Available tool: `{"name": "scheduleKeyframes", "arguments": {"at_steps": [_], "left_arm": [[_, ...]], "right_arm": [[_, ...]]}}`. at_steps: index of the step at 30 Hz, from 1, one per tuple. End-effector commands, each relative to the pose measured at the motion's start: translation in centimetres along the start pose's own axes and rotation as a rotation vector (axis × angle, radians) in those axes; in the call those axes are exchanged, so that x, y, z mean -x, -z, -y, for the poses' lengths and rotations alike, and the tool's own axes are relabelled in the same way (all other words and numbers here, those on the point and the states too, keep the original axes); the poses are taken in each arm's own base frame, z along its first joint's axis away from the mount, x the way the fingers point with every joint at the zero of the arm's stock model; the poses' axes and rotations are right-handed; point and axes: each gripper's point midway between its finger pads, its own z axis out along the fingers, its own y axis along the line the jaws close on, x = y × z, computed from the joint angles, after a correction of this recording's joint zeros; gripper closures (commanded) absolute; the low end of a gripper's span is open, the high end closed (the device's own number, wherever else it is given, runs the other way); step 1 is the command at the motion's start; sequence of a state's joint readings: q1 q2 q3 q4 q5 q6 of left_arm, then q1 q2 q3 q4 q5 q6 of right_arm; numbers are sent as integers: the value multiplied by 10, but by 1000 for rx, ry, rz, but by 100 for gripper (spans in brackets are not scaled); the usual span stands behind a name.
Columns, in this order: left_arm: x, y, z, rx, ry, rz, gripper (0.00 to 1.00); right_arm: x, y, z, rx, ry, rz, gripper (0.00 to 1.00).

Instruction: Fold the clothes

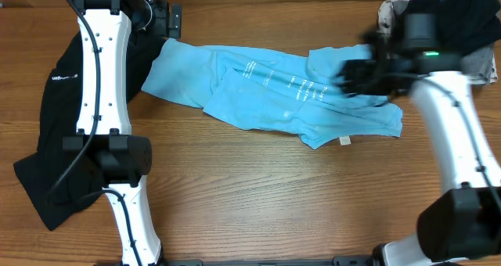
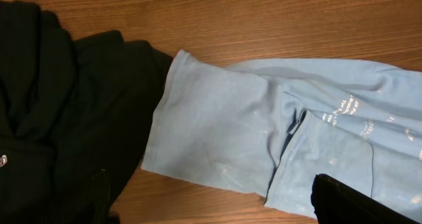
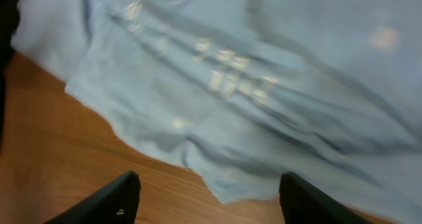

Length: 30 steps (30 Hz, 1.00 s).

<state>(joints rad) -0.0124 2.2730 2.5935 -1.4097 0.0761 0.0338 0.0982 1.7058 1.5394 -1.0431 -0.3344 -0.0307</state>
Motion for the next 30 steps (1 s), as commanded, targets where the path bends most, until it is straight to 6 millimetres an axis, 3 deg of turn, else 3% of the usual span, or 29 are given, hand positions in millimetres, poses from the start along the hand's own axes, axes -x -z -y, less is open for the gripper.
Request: {"name": "scheduleKeyframes", "arguments": {"at_steps": [1,4,7,11,15,18,20,23,24,26,30], "left_arm": [[0,-2,-5,-16,-3,3,0],[-1,-3,-9,-15,10,0,0],[-2,-3,-9,-14,11,-5,0],[-2,-3,-9,-15,11,-5,0],[-2,-3,-9,-14,11,-5,0],[-2,-3,-9,-14,11,-5,0],[-2,-3,-9,-15,11,-5,0],[-2,-3,-9,-14,11,-5,0],[-2,-3,-9,-14,11,-5,0],[-2,-3,-9,-14,10,-5,0],[-2,-3,-9,-14,11,-6,0]], "right_arm": [[0,-26,-42,-59,177,-15,23],[-11,-60,-73,-122,298,-51,17],[-30,-94,-87,-173,375,-122,14],[-59,-132,-90,-197,416,-237,11],[-82,-157,-82,-214,420,-333,10],[-93,-167,-75,-226,411,-378,23],[-94,-169,-74,-230,399,-380,37],[-87,-168,-69,-255,347,-353,79],[-84,-166,-67,-265,325,-345,88],[-80,-159,-62,-272,291,-335,95],[-76,-123,-49,-292,212,-341,96]]}}
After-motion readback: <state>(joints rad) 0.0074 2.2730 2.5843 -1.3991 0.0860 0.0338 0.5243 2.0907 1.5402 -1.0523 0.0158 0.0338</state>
